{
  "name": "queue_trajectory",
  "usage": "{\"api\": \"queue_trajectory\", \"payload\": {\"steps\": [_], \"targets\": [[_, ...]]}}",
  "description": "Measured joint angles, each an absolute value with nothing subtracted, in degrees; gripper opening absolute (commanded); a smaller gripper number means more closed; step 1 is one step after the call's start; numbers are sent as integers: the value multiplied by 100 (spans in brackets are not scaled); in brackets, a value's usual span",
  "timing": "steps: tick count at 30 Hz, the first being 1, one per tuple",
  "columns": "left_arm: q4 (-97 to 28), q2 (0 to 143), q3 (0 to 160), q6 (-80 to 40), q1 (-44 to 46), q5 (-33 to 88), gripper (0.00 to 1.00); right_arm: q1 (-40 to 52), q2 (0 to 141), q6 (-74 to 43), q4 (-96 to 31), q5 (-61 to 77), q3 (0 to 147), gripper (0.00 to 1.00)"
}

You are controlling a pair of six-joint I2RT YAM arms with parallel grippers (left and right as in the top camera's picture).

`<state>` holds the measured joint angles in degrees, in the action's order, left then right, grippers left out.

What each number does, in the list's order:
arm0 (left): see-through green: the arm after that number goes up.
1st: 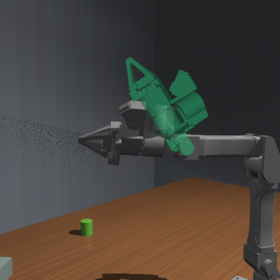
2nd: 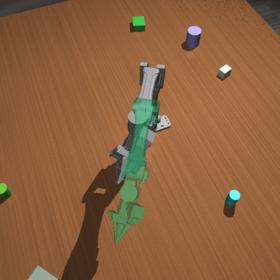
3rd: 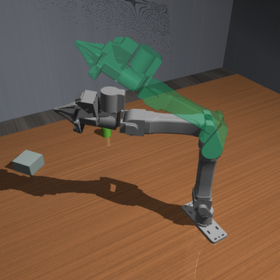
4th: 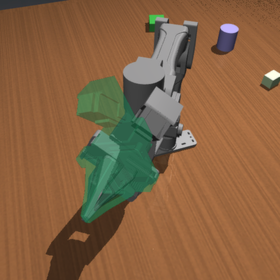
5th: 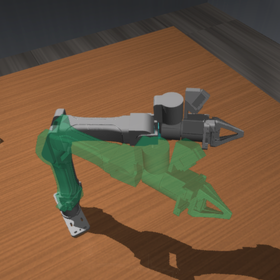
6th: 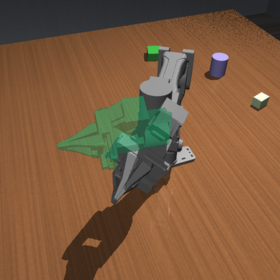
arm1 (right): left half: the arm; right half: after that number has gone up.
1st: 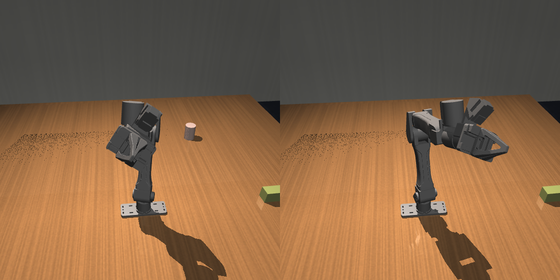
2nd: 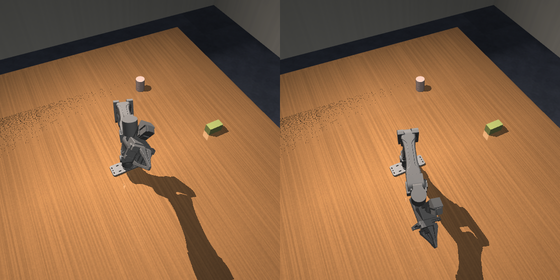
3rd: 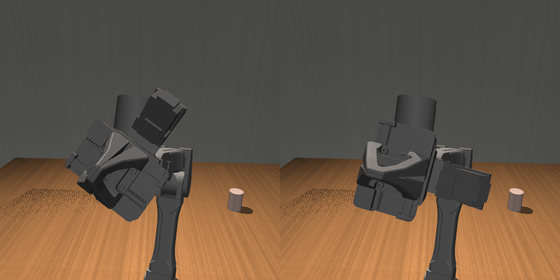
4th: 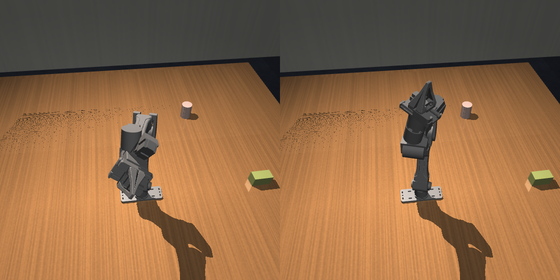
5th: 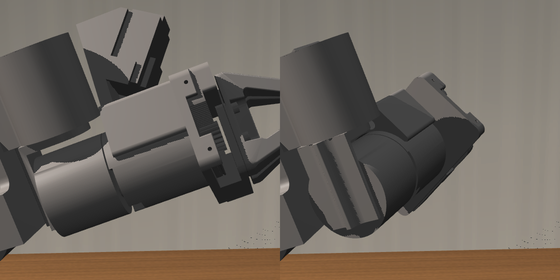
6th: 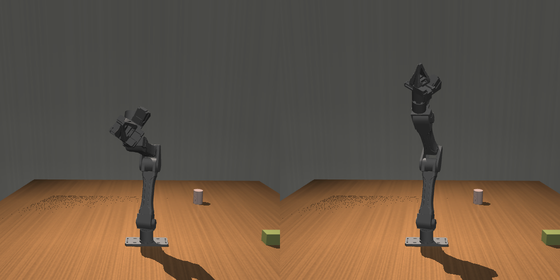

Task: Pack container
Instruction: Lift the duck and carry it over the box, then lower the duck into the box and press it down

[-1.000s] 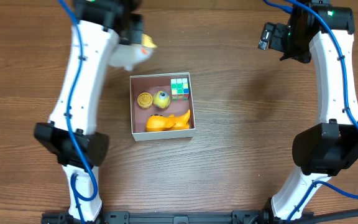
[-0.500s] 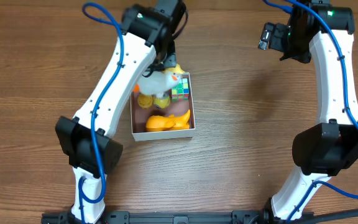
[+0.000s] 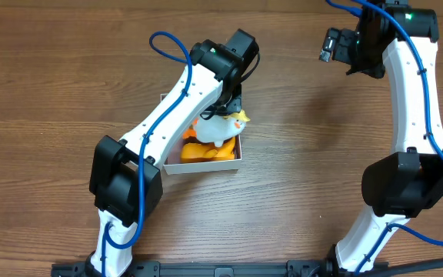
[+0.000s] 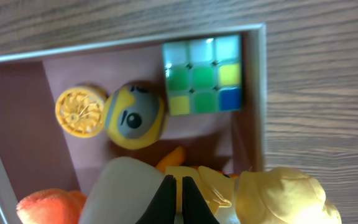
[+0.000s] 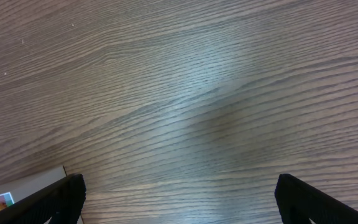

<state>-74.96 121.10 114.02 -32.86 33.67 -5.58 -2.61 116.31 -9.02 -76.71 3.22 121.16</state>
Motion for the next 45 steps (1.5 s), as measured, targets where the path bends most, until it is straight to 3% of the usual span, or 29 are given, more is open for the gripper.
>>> {"api": "queue_trajectory", "payload": {"steps": [25, 36, 37, 38, 40, 42, 45], "targets": [[-7253, 12110, 11059, -3264, 3162, -969, 4, -261, 11631, -899, -7673, 320, 12116, 100], [-6289, 12110, 9953, -3114, 3162, -1098, 4, -261, 11631, -899, -7673, 322, 12116, 100], [-6252, 12110, 9907, -3111, 3162, -1103, 7, -261, 11633, -902, -7671, 320, 12116, 100], [-6237, 12110, 9874, -3111, 3162, -1116, 19, -261, 11631, -902, -7671, 320, 12116, 100], [-6202, 12110, 9841, -3096, 3162, -1129, 52, -261, 11633, -897, -7673, 320, 12116, 100], [-6182, 12110, 9817, -3044, 3162, -1140, 74, -261, 11631, -899, -7669, 320, 12116, 100], [-6165, 12110, 9769, -2991, 3162, -1138, 78, -263, 11633, -902, -7673, 320, 12116, 100]]}}
